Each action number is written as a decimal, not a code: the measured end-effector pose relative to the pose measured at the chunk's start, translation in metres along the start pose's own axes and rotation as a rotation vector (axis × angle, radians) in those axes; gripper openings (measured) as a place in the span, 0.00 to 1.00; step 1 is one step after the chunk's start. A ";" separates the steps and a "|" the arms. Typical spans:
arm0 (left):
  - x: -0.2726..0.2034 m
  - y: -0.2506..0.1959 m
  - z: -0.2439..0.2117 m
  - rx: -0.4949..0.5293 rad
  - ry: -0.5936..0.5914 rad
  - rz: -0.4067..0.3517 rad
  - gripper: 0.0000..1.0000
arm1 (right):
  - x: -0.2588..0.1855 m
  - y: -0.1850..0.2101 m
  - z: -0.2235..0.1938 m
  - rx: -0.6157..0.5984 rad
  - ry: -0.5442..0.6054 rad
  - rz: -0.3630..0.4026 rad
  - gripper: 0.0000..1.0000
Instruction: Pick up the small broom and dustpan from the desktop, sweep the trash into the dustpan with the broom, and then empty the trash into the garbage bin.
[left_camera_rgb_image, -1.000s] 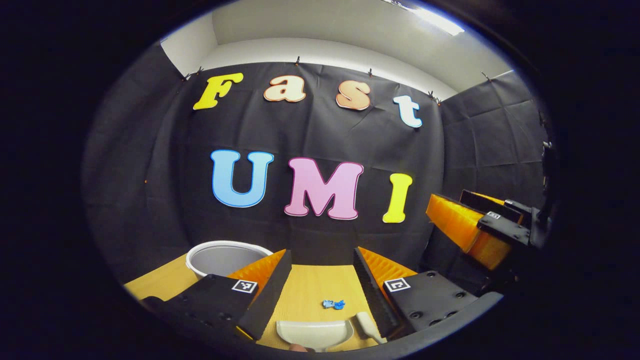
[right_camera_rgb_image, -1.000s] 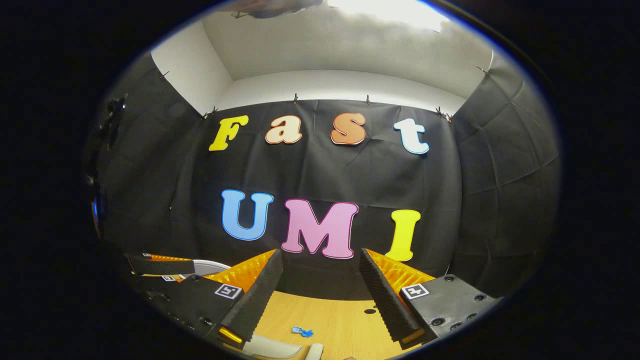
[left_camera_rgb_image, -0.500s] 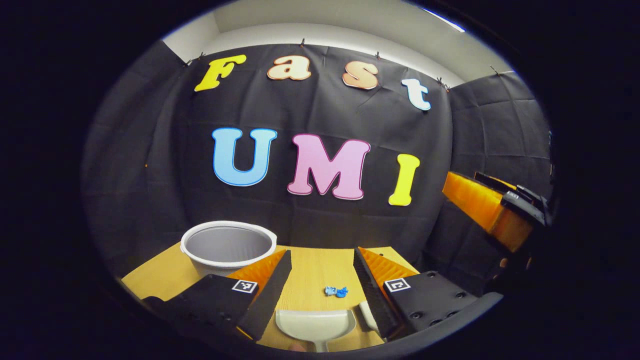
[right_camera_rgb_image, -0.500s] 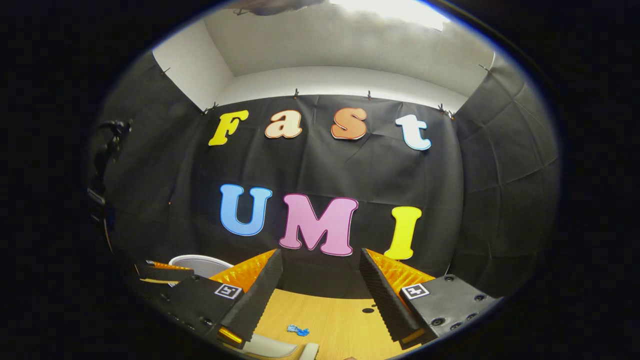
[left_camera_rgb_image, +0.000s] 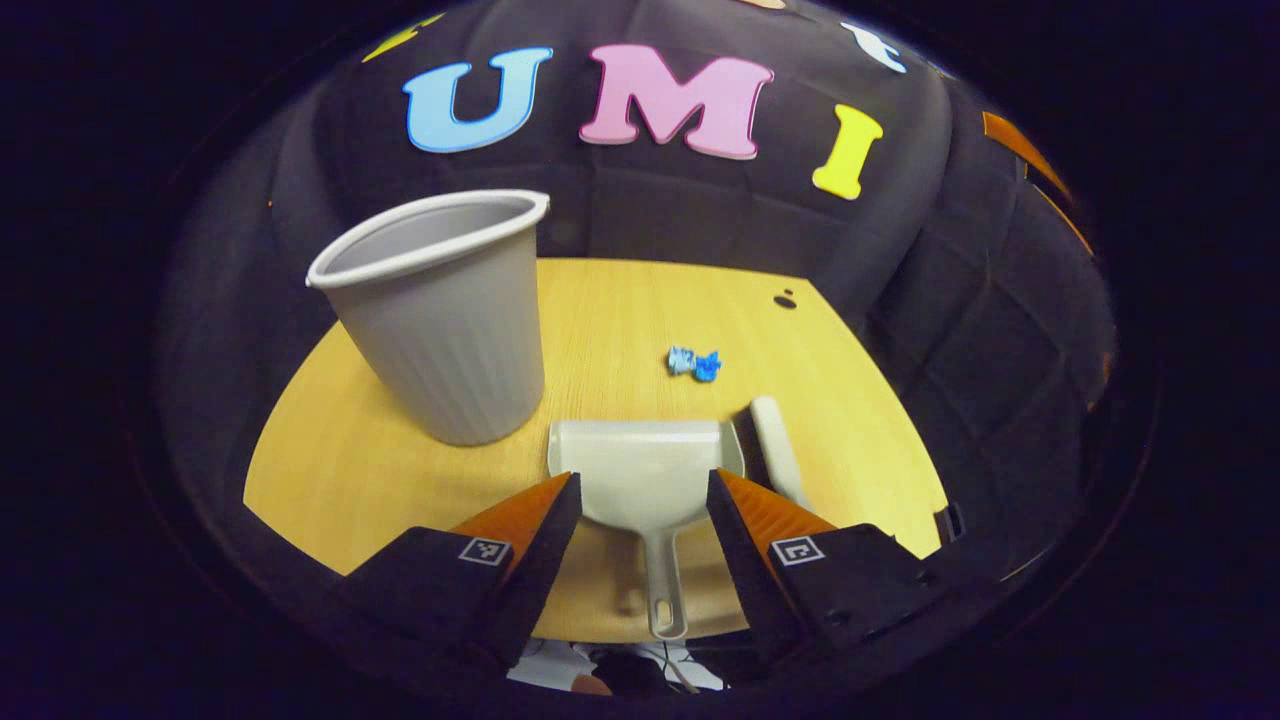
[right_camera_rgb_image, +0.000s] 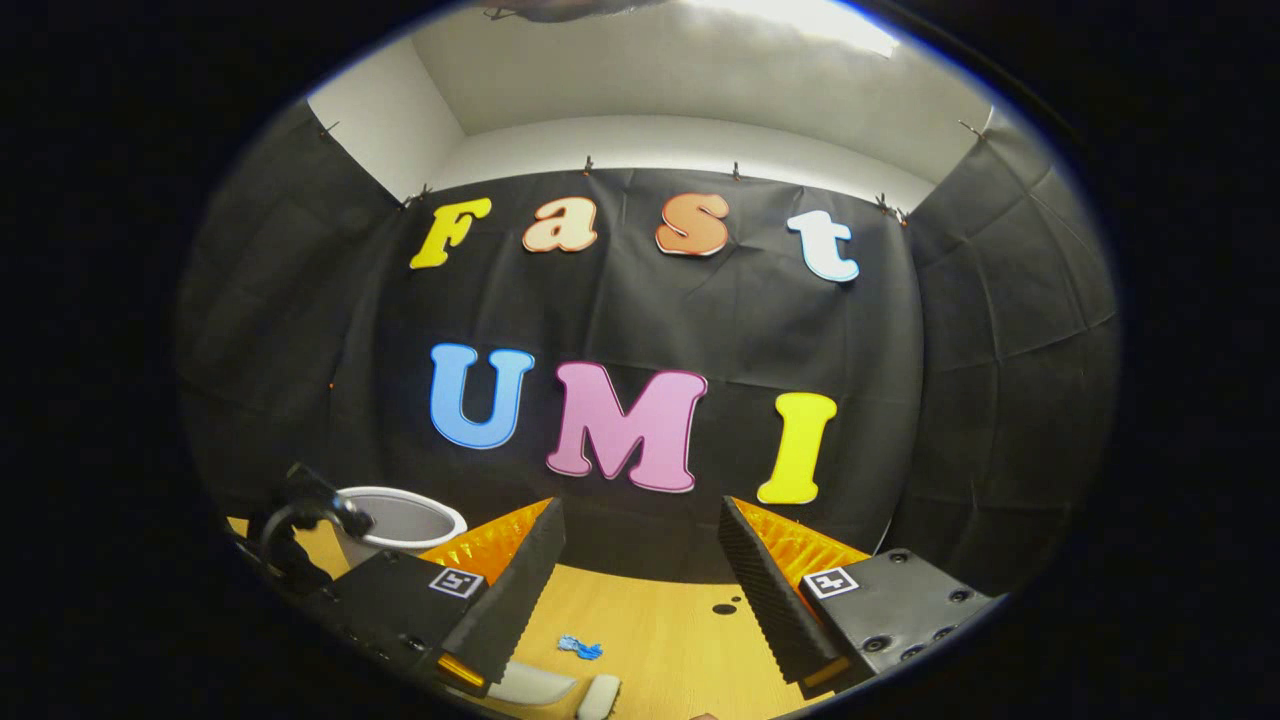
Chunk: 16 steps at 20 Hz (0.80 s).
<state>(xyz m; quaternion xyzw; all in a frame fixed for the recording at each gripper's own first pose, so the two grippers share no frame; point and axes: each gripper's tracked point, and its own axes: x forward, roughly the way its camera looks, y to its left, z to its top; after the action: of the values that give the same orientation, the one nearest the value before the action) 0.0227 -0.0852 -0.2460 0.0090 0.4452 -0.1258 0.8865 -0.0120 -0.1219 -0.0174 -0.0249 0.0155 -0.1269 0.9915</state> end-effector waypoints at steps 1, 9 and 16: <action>0.006 -0.002 -0.012 0.002 0.055 -0.003 0.77 | -0.001 -0.007 -0.006 0.011 0.014 -0.015 1.00; 0.056 -0.007 -0.067 0.060 0.414 0.041 0.77 | -0.017 -0.056 -0.075 0.019 0.214 -0.079 0.98; 0.112 -0.013 -0.064 -0.006 0.575 0.067 0.69 | -0.046 -0.096 -0.136 0.191 0.416 -0.199 1.00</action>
<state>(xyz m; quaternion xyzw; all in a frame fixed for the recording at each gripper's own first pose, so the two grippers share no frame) 0.0330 -0.1138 -0.3724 0.0563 0.6779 -0.0874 0.7277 -0.0859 -0.2094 -0.1466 0.0940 0.2049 -0.2270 0.9474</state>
